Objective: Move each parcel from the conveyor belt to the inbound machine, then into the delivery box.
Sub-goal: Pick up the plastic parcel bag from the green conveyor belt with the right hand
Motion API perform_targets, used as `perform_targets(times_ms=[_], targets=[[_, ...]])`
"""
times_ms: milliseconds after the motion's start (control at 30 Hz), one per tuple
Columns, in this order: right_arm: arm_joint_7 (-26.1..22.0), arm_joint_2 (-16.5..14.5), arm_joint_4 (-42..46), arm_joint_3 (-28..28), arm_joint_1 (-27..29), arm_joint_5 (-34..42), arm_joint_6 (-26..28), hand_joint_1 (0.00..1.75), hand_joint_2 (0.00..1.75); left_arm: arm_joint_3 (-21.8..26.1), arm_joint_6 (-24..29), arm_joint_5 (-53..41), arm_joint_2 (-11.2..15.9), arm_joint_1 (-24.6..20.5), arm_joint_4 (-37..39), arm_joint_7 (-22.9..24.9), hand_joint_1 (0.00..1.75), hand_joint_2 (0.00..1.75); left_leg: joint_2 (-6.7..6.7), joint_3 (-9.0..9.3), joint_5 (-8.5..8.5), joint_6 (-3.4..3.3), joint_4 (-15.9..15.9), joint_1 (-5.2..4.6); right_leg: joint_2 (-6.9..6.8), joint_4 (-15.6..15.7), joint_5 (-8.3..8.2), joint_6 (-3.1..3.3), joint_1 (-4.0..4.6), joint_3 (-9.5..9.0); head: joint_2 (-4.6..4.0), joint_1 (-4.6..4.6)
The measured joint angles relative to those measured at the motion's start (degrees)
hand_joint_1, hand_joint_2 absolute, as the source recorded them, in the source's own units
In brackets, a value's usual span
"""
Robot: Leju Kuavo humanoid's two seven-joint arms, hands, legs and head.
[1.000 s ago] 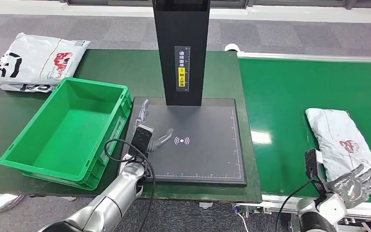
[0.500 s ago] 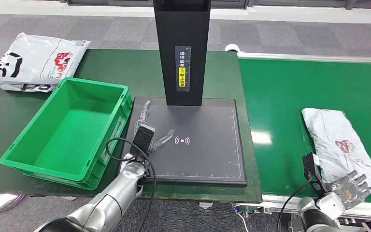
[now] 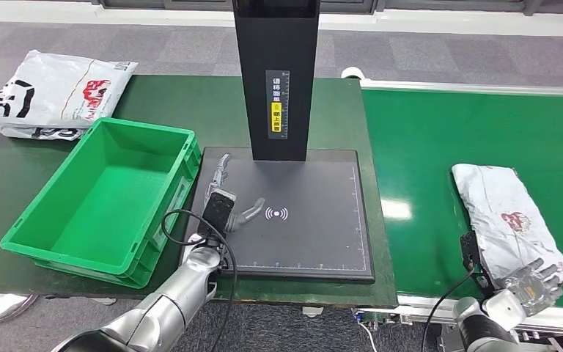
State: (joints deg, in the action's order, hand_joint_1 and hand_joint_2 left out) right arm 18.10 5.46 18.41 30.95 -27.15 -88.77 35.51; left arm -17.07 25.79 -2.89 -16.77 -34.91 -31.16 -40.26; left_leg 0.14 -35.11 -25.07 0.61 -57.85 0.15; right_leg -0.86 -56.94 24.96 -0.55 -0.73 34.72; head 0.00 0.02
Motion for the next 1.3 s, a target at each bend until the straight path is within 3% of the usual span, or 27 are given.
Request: perform_targets(times_ms=[233, 433, 467, 567, 600, 733, 833, 1100, 1300], targets=[[0.72, -0.22, -0.27, -2.46, -0.08, -1.20, -0.63, 0.00, 1.75, 0.00, -0.30, 0.04, 0.03, 0.43, -0.39, 0.00, 0.00, 1.75, 0.00, 0.00, 0.00, 0.00, 0.00, 0.01, 0.00, 0.00, 0.00, 0.00, 0.01, 0.00, 0.00, -0.01], [4.26, -0.38, -0.58, -10.73, -0.18, -1.32, -3.25, 0.00, 1.75, 0.00, -1.64, 0.32, 0.03, 1.35, -1.12, 0.00, 0.00, 1.75, 0.02, 0.01, 0.00, 0.00, 0.00, 0.01, 0.02, 0.00, 0.00, 0.00, 0.01, 0.00, 0.00, 0.01], [4.82, -0.39, -0.66, -12.44, -0.21, -1.27, -4.19, 0.08, 1.75, 0.00, -2.02, 0.33, 0.02, 1.49, -1.18, 0.00, 0.00, 1.75, 0.03, 0.02, 0.00, 0.00, 0.00, 0.01, 0.02, 0.00, 0.00, 0.00, 0.01, 0.00, 0.00, 0.00], [4.46, -0.43, -1.09, -16.14, -0.23, 0.18, -8.32, 1.39, 1.75, 0.00, -3.03, 0.27, -0.01, 1.73, -1.30, 0.00, 0.00, 1.75, 0.05, 0.09, -0.01, 0.00, 0.00, 0.03, 0.06, 0.01, 0.00, 0.00, 0.05, -0.04, 0.00, -0.01], [3.45, -0.51, -1.25, -16.66, -0.23, 1.52, -10.93, 1.75, 1.75, 0.00, -3.44, 0.21, -0.03, 1.72, -1.28, 0.00, 0.00, 1.75, 0.11, 0.17, -0.04, 0.00, 0.00, 0.06, 0.10, 0.05, 0.00, 0.00, 0.08, -0.11, 0.00, -0.02], [-2.54, -0.79, -1.61, -16.62, -0.47, 8.20, -23.91, 1.75, 1.75, 0.00, -4.73, -0.10, -0.21, 1.39, -0.96, 0.00, 0.00, 1.75, 0.53, 0.86, -0.40, -0.04, 0.00, 0.35, 0.46, 0.36, 0.13, 0.01, 0.33, -0.82, 0.00, -0.02], [-3.88, -1.05, -1.74, -16.38, -0.13, 8.96, -25.78, 1.75, 1.75, 0.00, -4.75, 0.02, -0.28, 1.19, -0.87, 0.00, 0.00, 1.75, 0.61, 1.19, -0.51, -0.12, -0.01, 0.40, 0.54, 0.46, 0.14, -0.04, 0.36, -1.23, 0.00, 0.01], [-4.56, -1.63, -1.80, -15.98, -0.07, 9.67, -24.27, 1.75, 1.75, 0.01, -3.53, 0.32, 0.15, 1.45, -1.52, 0.00, 0.00, 1.75, 0.56, 1.33, -0.47, -0.20, -0.06, 0.39, 0.52, 0.47, 0.08, -0.12, 0.36, -1.45, 0.00, 0.01], [-5.72, -2.70, -1.76, -15.83, 0.18, 9.76, -13.28, 1.75, 1.75, 0.21, -1.78, 0.38, 0.84, 2.78, -3.11, 0.00, 0.00, 1.75, 0.44, 1.17, -0.49, -0.16, -0.03, 0.39, 0.41, 0.42, 0.12, -0.10, 0.37, -1.32, 0.00, 0.01]])
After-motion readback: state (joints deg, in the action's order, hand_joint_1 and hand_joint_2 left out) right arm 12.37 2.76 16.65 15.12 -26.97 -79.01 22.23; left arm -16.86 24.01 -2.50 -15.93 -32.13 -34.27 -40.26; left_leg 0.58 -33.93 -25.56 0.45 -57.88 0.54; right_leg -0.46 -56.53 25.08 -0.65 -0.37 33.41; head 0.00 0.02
